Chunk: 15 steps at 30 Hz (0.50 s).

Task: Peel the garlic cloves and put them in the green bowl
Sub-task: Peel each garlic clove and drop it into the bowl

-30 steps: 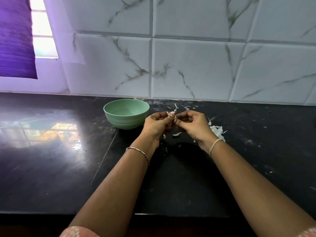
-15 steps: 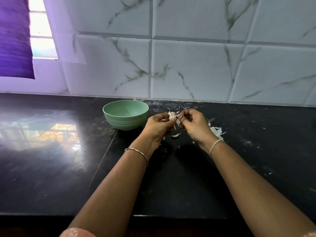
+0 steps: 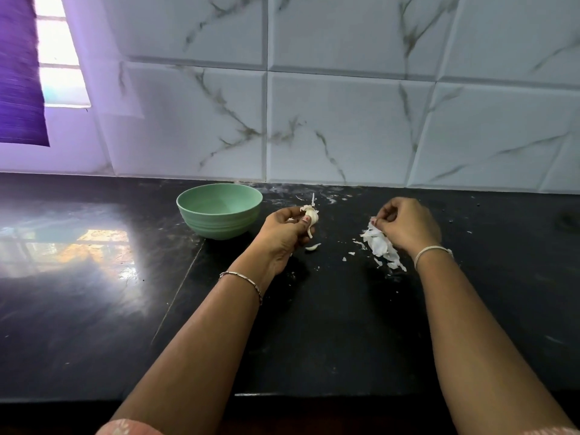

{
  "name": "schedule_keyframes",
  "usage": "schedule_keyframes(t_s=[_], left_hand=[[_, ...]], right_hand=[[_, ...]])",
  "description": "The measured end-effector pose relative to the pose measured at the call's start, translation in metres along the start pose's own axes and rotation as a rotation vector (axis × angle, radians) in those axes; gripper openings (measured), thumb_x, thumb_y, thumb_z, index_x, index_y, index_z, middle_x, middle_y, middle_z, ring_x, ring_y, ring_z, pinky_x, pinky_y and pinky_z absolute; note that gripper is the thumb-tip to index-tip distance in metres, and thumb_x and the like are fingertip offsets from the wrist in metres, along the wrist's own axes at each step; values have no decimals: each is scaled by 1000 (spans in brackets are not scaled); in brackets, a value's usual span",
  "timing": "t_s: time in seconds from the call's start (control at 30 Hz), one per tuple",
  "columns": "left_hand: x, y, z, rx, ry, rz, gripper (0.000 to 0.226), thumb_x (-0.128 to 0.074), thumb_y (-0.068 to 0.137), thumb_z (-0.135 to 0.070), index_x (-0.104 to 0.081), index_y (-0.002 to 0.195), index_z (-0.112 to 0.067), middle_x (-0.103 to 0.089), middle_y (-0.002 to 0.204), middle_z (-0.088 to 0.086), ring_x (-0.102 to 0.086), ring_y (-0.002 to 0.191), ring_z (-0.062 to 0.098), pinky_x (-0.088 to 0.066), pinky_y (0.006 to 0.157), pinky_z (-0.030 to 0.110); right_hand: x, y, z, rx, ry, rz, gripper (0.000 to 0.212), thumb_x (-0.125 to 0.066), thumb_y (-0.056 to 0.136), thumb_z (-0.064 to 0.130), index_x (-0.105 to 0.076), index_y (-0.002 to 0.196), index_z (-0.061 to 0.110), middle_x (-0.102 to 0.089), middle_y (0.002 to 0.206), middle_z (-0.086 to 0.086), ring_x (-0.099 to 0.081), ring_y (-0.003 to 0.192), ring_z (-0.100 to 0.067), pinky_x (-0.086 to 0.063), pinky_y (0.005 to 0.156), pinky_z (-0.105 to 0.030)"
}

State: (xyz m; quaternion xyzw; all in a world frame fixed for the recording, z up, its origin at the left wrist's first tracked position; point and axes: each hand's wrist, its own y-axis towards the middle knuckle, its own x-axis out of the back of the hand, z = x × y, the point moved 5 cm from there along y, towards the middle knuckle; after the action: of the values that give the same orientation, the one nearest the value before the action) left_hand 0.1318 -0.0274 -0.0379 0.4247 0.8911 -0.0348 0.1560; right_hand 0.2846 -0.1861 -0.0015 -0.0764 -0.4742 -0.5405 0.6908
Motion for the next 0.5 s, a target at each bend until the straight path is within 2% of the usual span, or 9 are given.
schedule_keyframes(t_s=[0.1,0.2,0.3,0.37,0.43,0.5], left_hand=[[-4,-1,2,4,8,38,12,-54,96,2,-59,103,-5,-61,81,9,-56,66,13,-47,50,15],[-6,-2,3,10,14,58,11,-55,95,1,-60,103,-6,-69,70,1,-58,62,10,-48,49,16],[-7,-3,2,8,13,76,10,-56,95,1,-60,102,-5,-69,62,-4,-58,57,8,-47,48,16],[-8,-4,1,8,14,75,9,-56,95,0,-60,101,-5,-69,61,-4,-58,56,7,-47,48,16],[-8,-4,1,14,11,73,8,-55,95,0,-61,100,-5,-68,59,-4,-56,54,8,-46,47,16],[-9,-4,2,22,12,72,10,-55,96,-2,-64,94,-4,-64,57,0,-51,55,11,-44,46,15]], right_hand=[[-1,1,-10,-52,-47,38,12,-70,87,31,-66,77,25,-72,88,0,-66,87,-24,-49,74,-31],[-2,3,-15,-74,-41,62,10,-64,92,28,-73,93,25,-73,100,-4,-65,98,-28,-48,81,-33],[3,4,-12,-56,48,-37,12,-67,89,21,-72,99,24,-71,85,4,-66,90,-21,-49,77,-30],[8,2,-7,-32,84,-120,13,-63,92,26,-69,103,24,-69,76,6,-67,85,-19,-48,71,-28],[10,-1,-1,-9,108,-143,24,-50,99,38,-68,103,23,-72,74,4,-67,81,-20,-46,68,-29],[2,-2,12,71,222,-59,26,-50,98,43,-69,99,25,-74,83,3,-66,76,-17,-48,69,-30]])
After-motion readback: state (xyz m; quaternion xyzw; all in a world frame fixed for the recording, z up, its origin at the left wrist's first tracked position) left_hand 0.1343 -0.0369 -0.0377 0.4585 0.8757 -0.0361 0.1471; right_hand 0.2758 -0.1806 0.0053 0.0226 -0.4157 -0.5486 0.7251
